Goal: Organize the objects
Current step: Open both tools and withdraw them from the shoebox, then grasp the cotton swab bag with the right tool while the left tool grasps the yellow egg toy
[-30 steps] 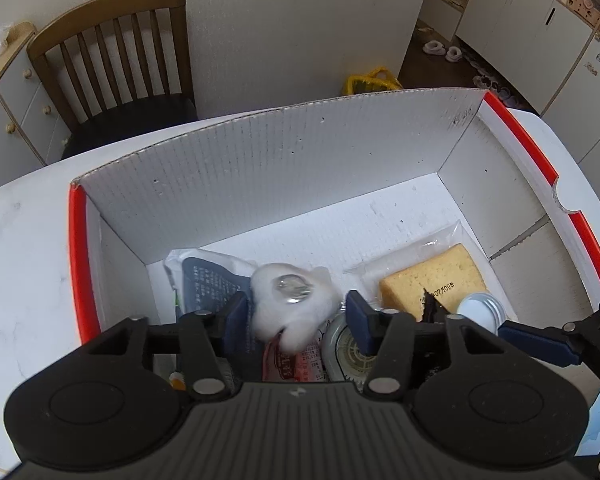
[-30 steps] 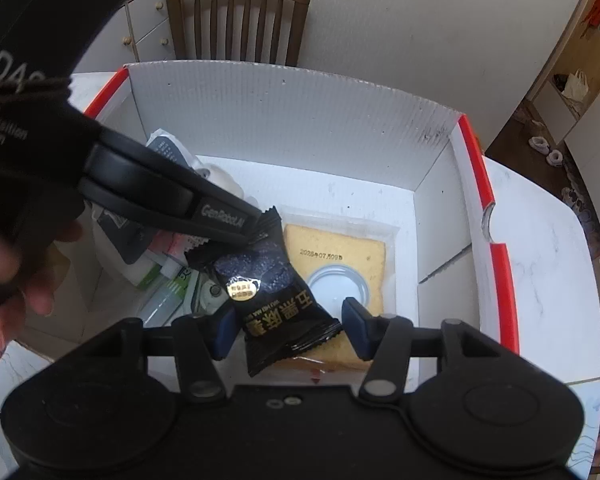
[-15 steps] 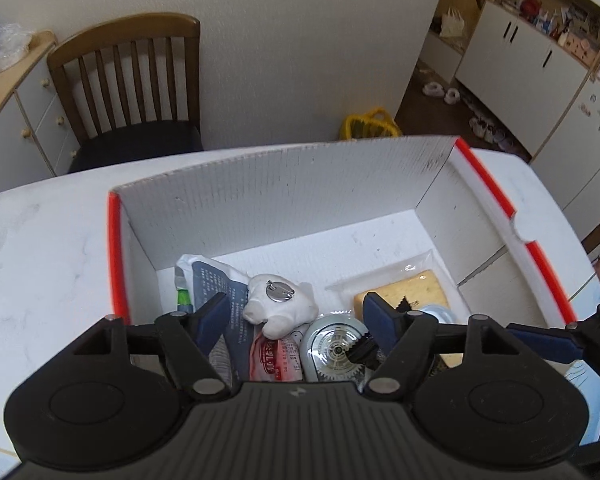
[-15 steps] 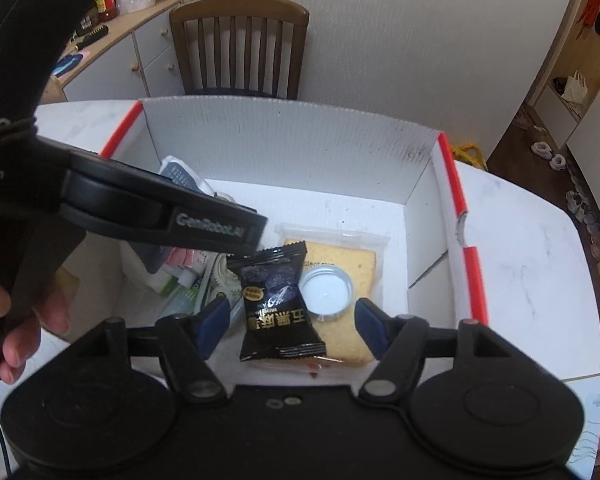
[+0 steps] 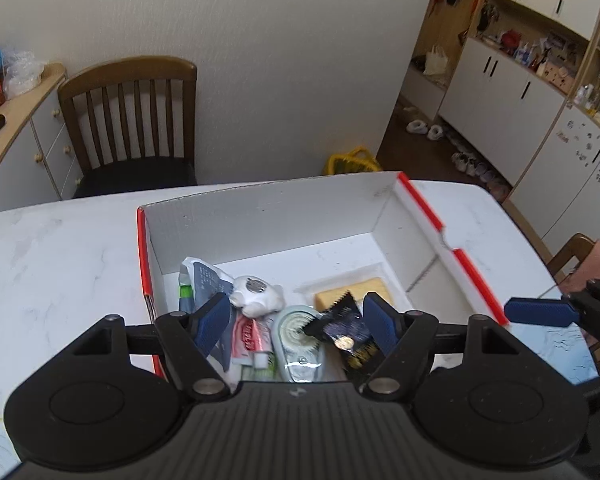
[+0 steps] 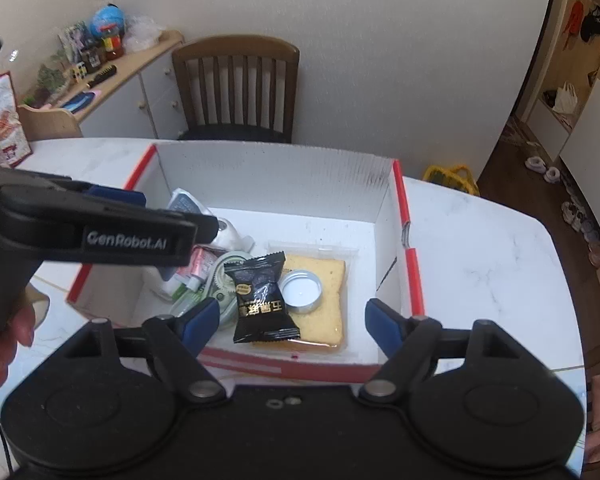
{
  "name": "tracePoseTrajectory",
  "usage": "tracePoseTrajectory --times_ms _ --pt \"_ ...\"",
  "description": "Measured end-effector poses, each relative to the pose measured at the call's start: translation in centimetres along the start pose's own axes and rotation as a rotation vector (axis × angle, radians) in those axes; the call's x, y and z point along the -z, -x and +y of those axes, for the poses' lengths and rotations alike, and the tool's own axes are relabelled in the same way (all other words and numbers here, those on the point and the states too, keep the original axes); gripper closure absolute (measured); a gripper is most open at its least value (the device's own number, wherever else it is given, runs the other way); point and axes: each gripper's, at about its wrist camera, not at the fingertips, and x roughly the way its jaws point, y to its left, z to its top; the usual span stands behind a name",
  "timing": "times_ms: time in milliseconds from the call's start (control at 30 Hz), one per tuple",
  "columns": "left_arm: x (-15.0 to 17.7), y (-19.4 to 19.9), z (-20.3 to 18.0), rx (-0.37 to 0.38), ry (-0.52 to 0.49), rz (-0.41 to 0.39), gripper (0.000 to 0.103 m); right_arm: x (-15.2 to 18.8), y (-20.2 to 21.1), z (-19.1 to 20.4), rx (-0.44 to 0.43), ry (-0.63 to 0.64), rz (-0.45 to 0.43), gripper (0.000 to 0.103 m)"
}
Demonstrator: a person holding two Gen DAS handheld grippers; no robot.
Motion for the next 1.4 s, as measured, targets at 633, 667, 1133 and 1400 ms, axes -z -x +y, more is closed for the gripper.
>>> tracePoseTrajectory --times_ms 633,667,1133,1400 --pt "6.8 8.5 -4.5 -0.022 -0.037 -0.078 0.021 4.9 9.2 -2.6 -0.121 -0.004 -0.149 0.002" --pt "7.2 8.8 -4.7 -0.025 -0.035 -0.076 0.021 5.2 9.6 -2.6 -0.127 -0.009 -0.159 0.000" --pt "13.2 12.0 -6.1 -0.040 -0.007 -0.139 0.001 10.5 12.3 -4.3 -0.302 -0.084 -0.241 0.000" --pt "17.3 11.3 -7.3 -0.059 -0.074 -0.123 0.000 13.8 12.1 -3.6 -0.283 0.022 -0.232 0.000"
